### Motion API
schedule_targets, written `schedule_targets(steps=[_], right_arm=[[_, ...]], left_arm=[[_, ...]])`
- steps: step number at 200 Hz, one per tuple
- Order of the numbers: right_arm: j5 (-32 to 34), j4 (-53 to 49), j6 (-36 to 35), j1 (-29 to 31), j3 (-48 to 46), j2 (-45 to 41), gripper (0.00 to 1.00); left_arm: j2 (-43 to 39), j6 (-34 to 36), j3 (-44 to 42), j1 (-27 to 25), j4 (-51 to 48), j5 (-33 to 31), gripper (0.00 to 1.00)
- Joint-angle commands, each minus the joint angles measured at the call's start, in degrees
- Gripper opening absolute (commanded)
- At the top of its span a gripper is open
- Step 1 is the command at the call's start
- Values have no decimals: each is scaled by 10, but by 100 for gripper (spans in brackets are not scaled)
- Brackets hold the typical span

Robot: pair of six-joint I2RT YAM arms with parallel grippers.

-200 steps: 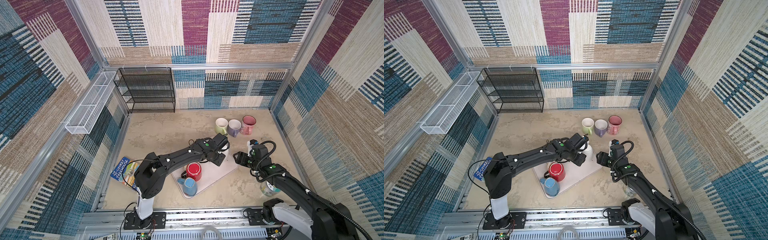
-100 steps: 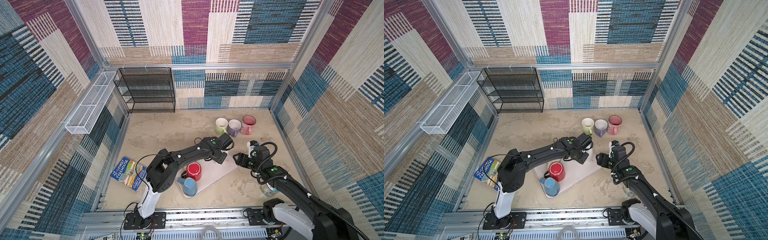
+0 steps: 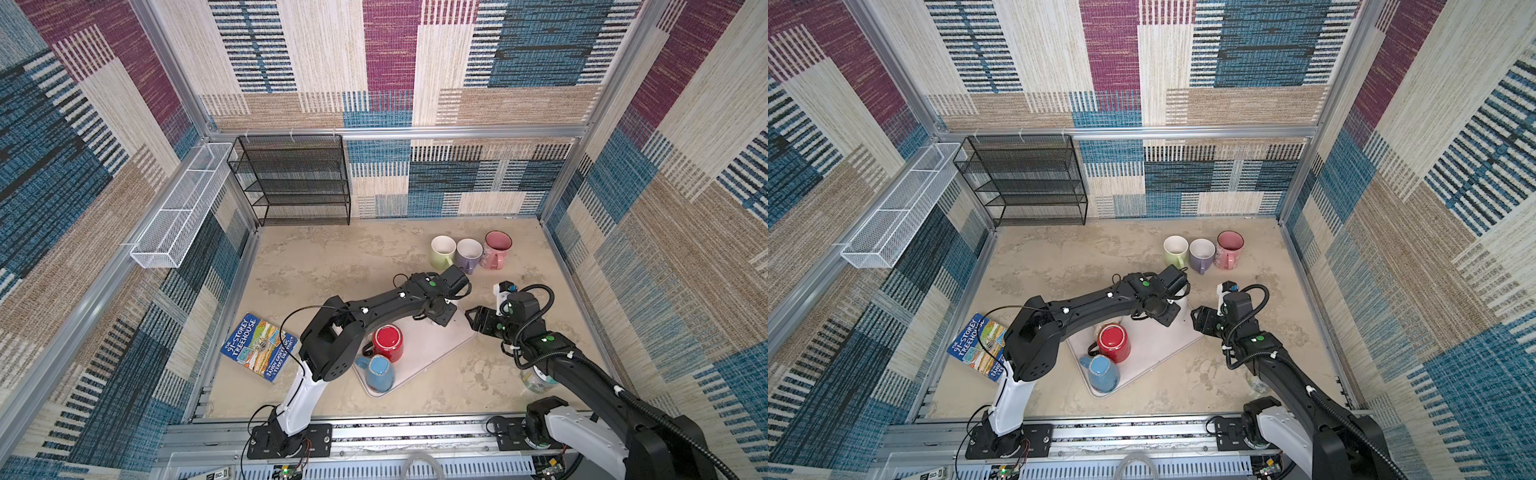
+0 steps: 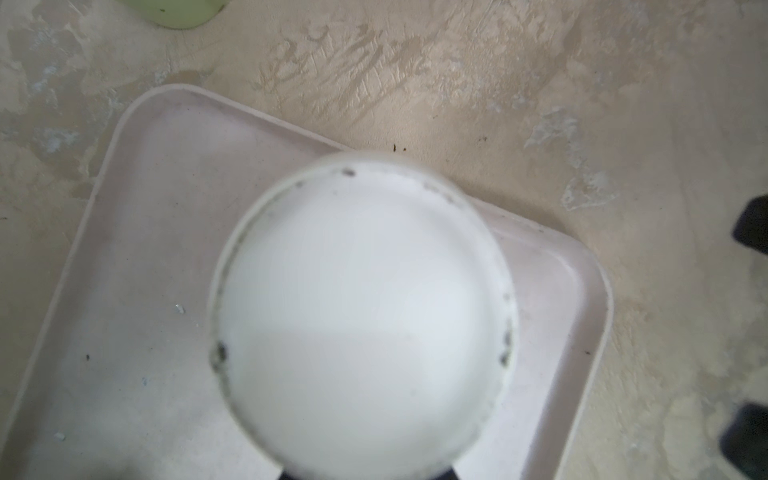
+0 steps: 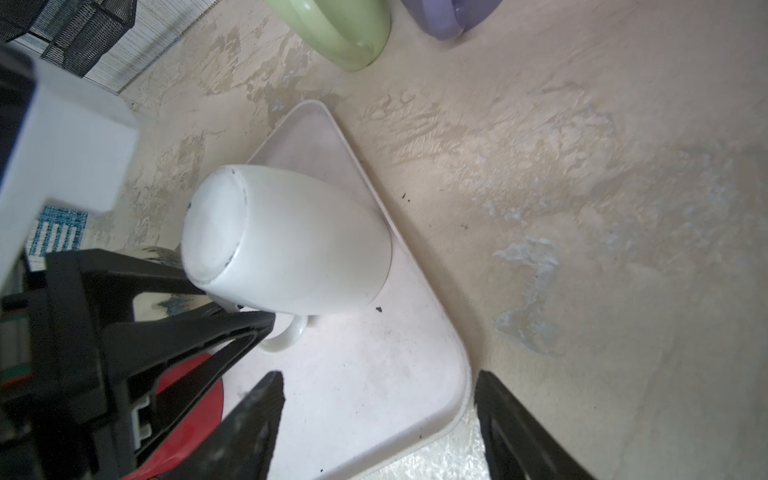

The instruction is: Turn the mug right side up

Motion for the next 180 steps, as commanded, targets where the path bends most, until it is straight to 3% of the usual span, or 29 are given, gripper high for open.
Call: schedule_targets(steps=[1,63,96,180], right_arm=[[-5,23,-4,0,-2,-2,75],[-9,26,-5,0,-4,-5,75],[-10,26,-5,1,-4,-6,75],[-40,43,-12,0,-6,-47,75]], left_arm=[[3,10,8,1,-8,-12,30],[13,14,27,1,-16,-9,21],[13,18,29,0,-19,-8,0],[-33,26,5,1,-31,14,0]])
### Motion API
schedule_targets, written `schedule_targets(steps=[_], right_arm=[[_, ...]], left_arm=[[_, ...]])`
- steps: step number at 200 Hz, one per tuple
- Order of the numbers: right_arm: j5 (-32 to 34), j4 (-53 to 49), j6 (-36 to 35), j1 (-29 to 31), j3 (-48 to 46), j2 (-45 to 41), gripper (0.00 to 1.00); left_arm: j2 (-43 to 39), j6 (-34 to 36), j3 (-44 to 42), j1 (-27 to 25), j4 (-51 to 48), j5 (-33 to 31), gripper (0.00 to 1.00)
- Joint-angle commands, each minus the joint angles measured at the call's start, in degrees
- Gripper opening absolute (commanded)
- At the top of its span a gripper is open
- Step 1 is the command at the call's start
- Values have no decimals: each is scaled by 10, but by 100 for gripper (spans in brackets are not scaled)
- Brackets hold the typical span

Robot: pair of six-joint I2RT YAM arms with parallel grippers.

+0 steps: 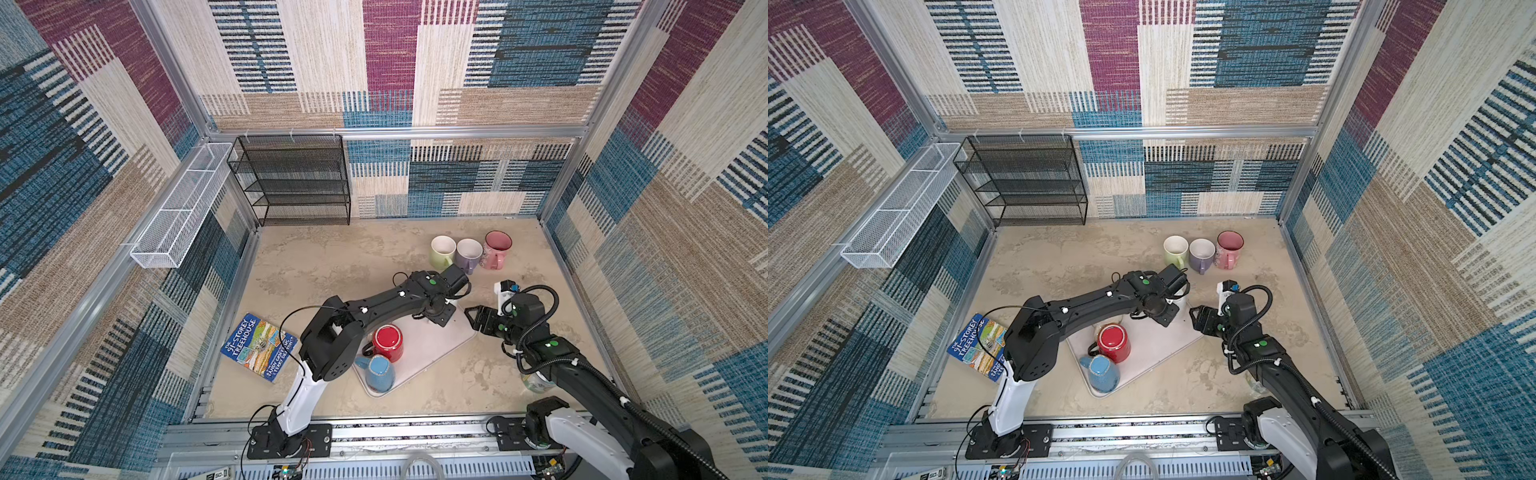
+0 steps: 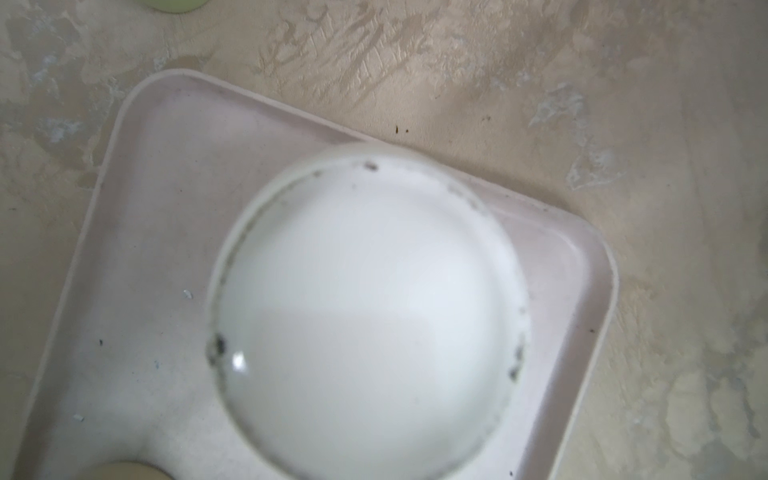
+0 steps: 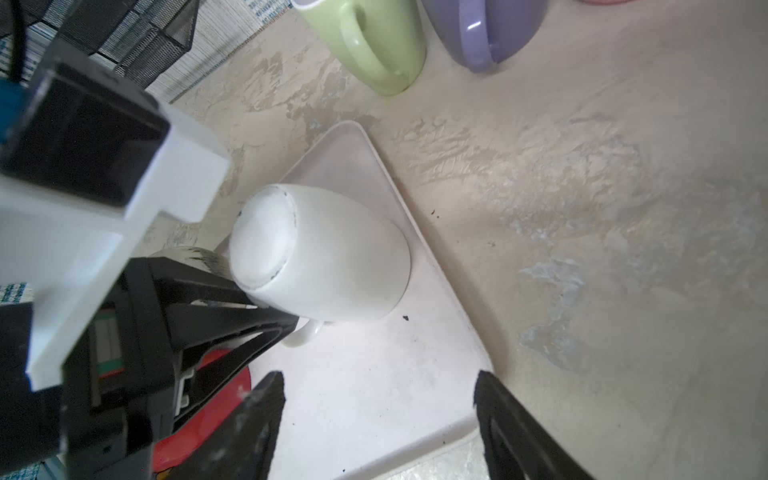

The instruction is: Turn the mug right side up

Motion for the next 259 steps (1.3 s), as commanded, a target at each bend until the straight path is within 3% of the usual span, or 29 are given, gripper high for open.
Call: schedule_targets(steps=[1,93,166,219,259], right_arm=[[-19,22,-7,0,5,-7,75],[-102,37,-22,0,19,-54,76],[-201,84,-21,0,17,-104,78],[-294,199,7,0,-32,-167,80],[-348,321,62,0,-70,-168,81]], left_arm=[[-24,13,-5,1,6,12,0],[-182,7,-123,30,73,117,0],[-381,-27,-267,65,166,204,0],[-531,-74,-381,141,245,315,0],[-581,-135,-459,209,356,434,0]])
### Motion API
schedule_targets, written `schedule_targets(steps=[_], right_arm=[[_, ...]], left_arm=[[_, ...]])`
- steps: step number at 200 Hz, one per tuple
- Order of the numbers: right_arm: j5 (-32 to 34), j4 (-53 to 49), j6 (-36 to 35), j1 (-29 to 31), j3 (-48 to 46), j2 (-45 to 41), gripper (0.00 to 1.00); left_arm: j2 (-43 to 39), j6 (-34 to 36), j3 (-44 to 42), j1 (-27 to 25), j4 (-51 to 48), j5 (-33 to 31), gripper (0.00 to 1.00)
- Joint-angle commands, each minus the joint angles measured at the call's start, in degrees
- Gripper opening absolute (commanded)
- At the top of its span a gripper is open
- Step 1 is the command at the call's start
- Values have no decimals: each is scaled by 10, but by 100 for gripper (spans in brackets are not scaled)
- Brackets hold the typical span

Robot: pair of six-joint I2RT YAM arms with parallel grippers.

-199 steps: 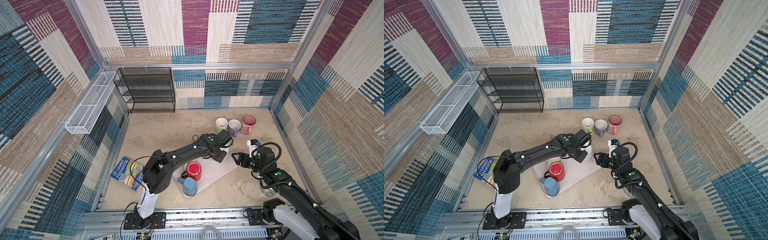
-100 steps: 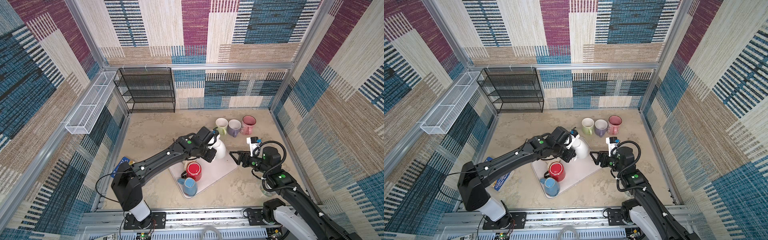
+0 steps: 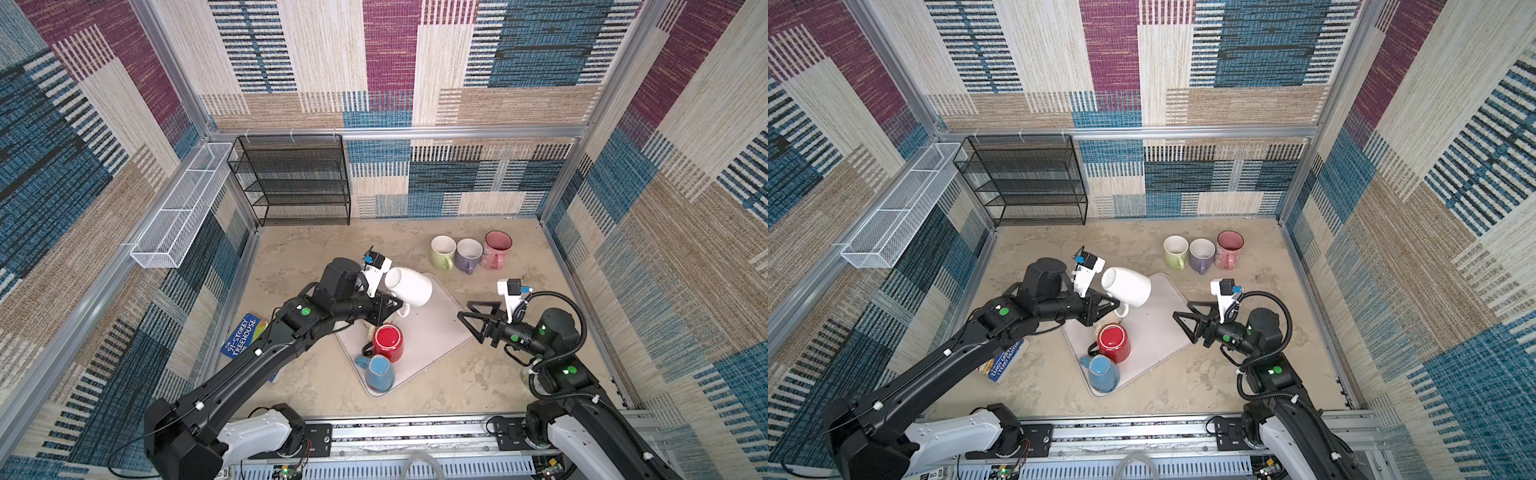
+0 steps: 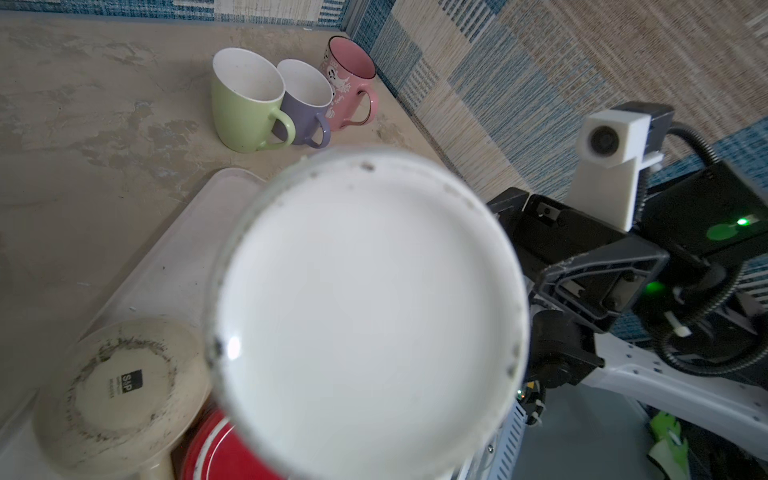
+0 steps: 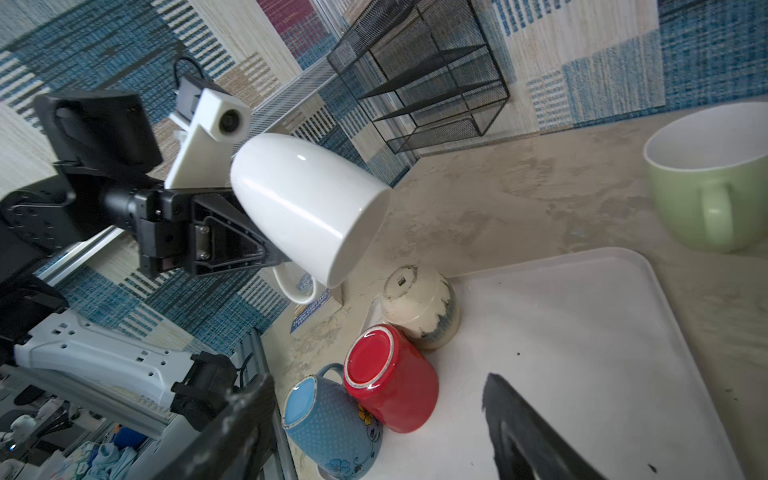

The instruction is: Turn the mug right side up

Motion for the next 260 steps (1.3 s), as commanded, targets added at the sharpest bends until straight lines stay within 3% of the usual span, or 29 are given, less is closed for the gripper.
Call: schedule_targets(steps=[1,45,118,199,260], right_arm=[[-58,117,48,0,-14,11,81],[-82,199,80,2,-28,51,81],[-82,298,99,41,-5,125,82],[-89,373,103,60,90,257,81],[-75,368,88,85,181,330,77]], left_arm=[[-18,-56,-31,28,134,113,0],[-8,-168,-89,69,329,203,0],[60,-310,-108,81,592,243,0],[67,-321,-90,82,615,259,0],[82,-331,-77,82,635,266,0]])
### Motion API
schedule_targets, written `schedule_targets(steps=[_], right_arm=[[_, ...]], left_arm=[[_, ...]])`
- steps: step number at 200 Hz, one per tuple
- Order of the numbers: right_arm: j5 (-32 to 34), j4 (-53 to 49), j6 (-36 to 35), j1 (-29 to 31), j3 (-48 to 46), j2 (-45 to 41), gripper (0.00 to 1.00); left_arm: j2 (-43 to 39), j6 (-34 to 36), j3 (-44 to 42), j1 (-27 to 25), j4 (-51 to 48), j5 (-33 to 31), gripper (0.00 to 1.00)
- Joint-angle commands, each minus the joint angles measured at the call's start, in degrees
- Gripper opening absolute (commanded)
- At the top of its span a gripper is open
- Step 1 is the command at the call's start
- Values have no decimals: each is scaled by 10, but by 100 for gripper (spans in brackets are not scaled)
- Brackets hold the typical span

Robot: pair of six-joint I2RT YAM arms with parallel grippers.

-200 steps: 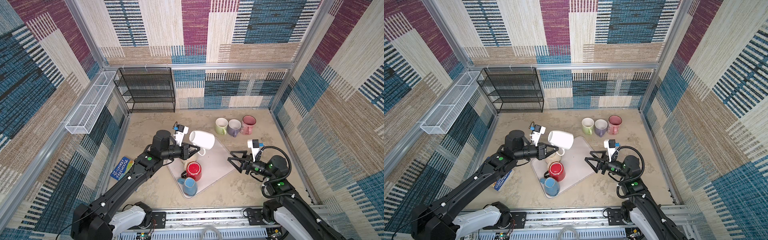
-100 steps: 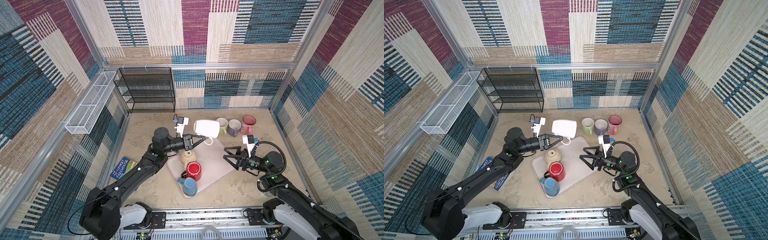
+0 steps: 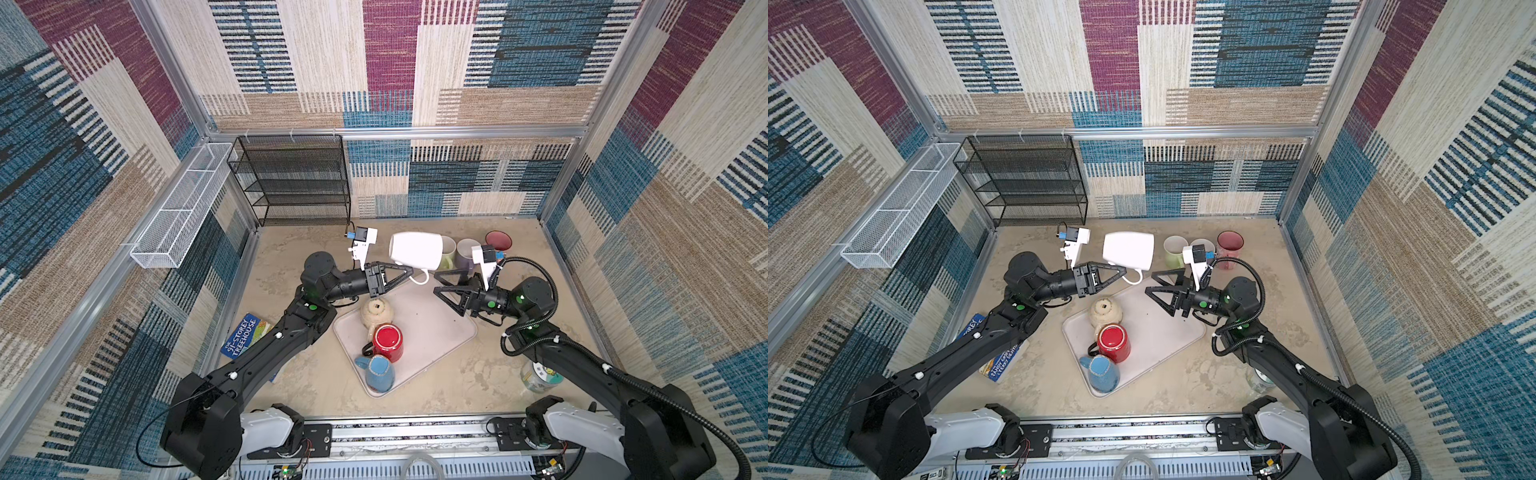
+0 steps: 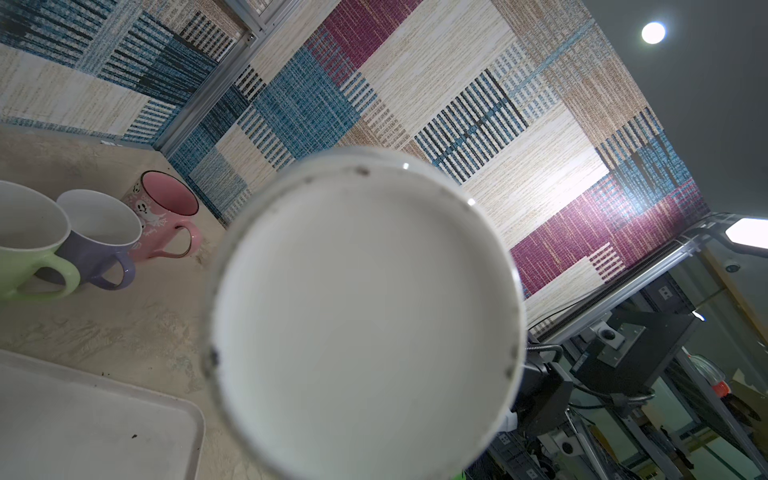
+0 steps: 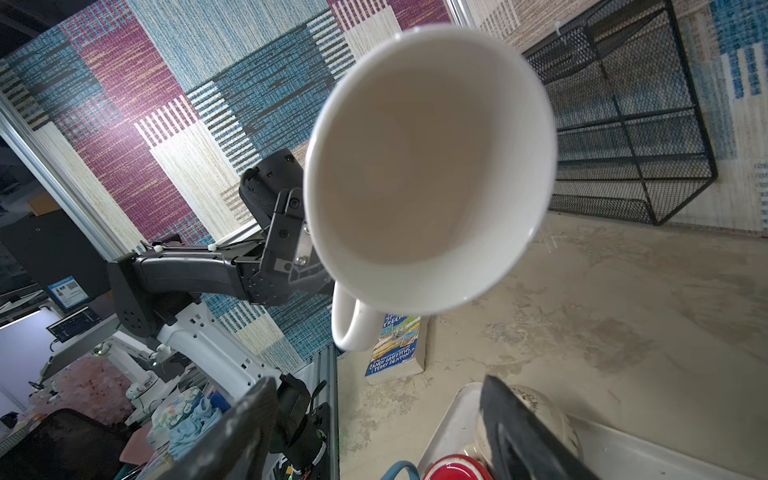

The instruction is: Turn the mug right side up

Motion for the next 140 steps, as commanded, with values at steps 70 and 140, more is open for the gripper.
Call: schedule_targets(steps=[70,140], right_arm=[[-13,39,18,30,94,85,65],[-2,70,57,30,112,107,49]], left_arm=[[26,-21,20,0,95,18,0],[48,-29,3,-1,125,18,0]])
